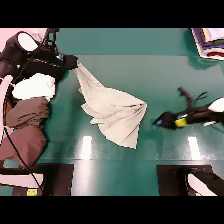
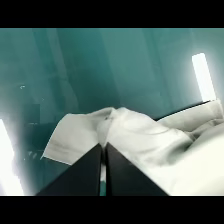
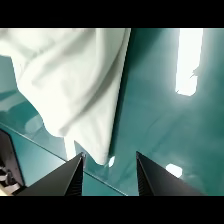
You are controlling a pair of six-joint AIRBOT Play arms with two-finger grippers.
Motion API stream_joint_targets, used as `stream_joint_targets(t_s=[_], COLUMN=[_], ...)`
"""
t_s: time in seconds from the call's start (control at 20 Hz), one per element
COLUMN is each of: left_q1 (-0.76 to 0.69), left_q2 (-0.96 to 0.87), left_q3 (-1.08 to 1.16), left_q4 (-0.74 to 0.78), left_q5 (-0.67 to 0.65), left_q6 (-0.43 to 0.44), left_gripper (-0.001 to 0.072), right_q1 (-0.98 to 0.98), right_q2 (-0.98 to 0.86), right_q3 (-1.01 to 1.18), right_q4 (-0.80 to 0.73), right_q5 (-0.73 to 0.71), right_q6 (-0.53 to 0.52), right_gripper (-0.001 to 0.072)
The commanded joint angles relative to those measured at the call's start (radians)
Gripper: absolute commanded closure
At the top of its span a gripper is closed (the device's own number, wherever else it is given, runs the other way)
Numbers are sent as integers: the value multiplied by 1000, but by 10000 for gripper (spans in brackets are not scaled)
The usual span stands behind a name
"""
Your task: Fold the shirts.
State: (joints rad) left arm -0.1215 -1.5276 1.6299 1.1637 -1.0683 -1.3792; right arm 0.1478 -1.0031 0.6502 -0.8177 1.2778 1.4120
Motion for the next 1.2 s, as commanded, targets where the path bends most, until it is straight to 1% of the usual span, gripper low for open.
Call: stream_joint_targets(t_s=[0.0,0.1,0.25,0.35,0.4,0.5,0.55,0.7,0.8,0.85,1.0,1.15], left_q1=[0,0,0,0,0,0,0,0,0,0,0,0], left_q2=[9,9,9,13,19,54,84,216,323,373,528,674], left_q3=[7,7,7,7,7,11,25,104,176,208,276,298], left_q4=[4,4,4,8,9,43,71,154,169,169,161,160], left_q5=[-6,-6,-8,-15,-16,-10,-7,-2,-4,-5,-3,11], left_q6=[0,0,0,0,0,-1,-5,-9,-9,-9,-13,-59], left_gripper=[680,681,681,681,681,681,681,681,680,681,680,681], right_q1=[186,294,396,423,429,416,394,263,142,81,-78,-172], right_q2=[-77,-157,-278,-338,-354,-340,-309,-140,-15,40,171,265], right_q3=[-178,-154,-79,-23,5,61,93,240,372,441,663,834], right_q4=[132,143,134,103,63,-22,-84,-344,-437,-450,-449,-449], right_q5=[-225,-275,-303,-303,-299,-285,-268,-155,-71,-35,52,91], right_q6=[-6,-6,-6,-7,-6,13,48,161,161,152,78,42], right_gripper=[347,346,357,583,690,695,695,696,695,696,695,695])
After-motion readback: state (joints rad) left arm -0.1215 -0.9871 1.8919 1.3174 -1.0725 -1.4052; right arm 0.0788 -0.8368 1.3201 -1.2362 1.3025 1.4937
